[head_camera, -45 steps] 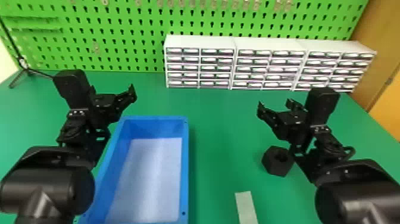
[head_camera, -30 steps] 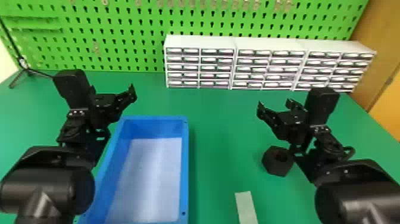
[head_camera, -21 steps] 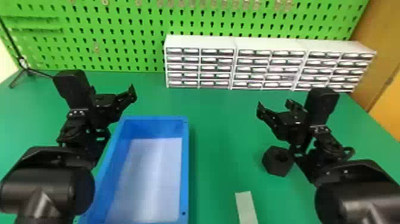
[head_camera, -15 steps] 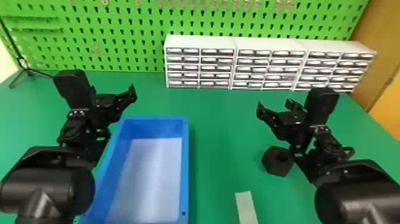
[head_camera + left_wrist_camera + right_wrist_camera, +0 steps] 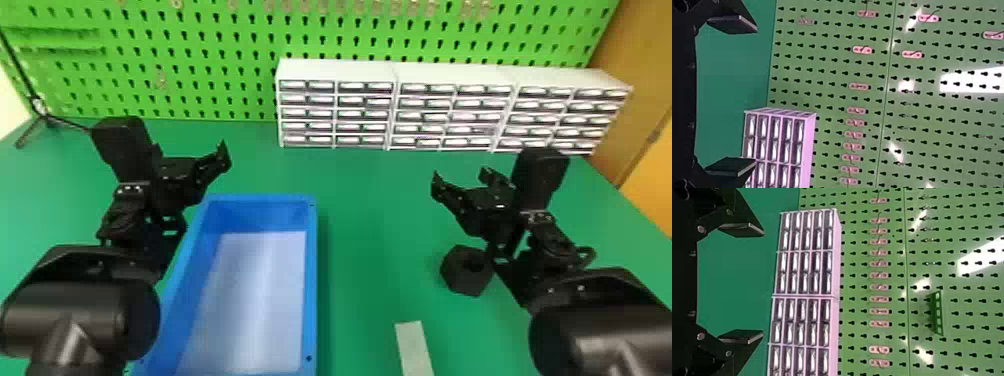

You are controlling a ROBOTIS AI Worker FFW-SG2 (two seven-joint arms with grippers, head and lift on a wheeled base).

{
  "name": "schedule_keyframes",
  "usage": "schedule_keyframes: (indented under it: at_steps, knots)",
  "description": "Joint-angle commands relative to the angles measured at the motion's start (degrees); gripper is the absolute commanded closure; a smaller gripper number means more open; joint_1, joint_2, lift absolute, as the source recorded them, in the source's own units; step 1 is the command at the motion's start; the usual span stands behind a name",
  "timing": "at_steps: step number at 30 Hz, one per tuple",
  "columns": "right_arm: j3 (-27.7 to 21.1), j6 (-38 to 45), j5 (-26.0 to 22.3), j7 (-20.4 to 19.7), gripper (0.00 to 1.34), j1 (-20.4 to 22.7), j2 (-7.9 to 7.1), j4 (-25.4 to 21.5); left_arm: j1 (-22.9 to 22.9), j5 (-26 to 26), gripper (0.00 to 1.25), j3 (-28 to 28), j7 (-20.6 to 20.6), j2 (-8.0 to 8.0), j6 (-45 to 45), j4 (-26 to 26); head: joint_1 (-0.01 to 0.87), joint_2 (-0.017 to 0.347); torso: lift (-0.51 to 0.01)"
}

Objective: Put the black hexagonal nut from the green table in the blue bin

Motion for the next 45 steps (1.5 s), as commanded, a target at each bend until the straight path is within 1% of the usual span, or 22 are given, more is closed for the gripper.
schedule_keyframes:
  at_steps: [1,23,30,33,36,39,43,45]
  knots:
    - [0.0,0.0,0.0,0.0,0.37,0.1,0.0,0.0,0.0,0.0,0.1,0.0,0.0,0.0,0.0,0.0,0.692,0.008,-0.097]
    - [0.0,0.8,-0.4,0.0,0.37,0.1,-0.35,-0.1,0.0,0.0,0.1,0.0,0.0,0.0,0.0,0.0,0.692,0.008,-0.097]
    - [-0.4,4.1,-0.7,0.0,0.37,0.1,-0.35,-1.7,0.0,0.0,0.1,0.0,0.0,0.0,0.0,0.0,0.692,0.008,-0.097]
    - [-0.9,6.8,-0.5,0.0,0.37,0.2,-0.26,-3.1,0.0,0.0,0.1,0.1,0.0,0.0,0.0,0.0,0.692,0.008,-0.097]
    - [-1.6,11.2,0.2,0.0,0.37,0.4,0.18,-5.2,0.1,0.0,0.1,0.1,0.0,0.0,0.0,0.0,0.692,0.008,-0.097]
    - [-2.3,16.8,0.6,0.0,0.37,0.4,0.61,-7.6,0.1,0.0,0.1,0.1,0.0,0.0,0.0,0.0,0.692,0.008,-0.097]
    - [-3.1,26.6,1.8,0.0,0.37,-0.1,1.05,-11.0,0.1,0.0,0.1,0.2,0.0,0.0,0.0,0.0,0.692,0.008,-0.097]
    - [-2.7,29.5,2.5,-0.1,0.37,-0.3,0.7,-12.2,0.3,0.0,0.1,0.3,0.0,0.09,0.0,0.0,0.692,0.008,-0.097]
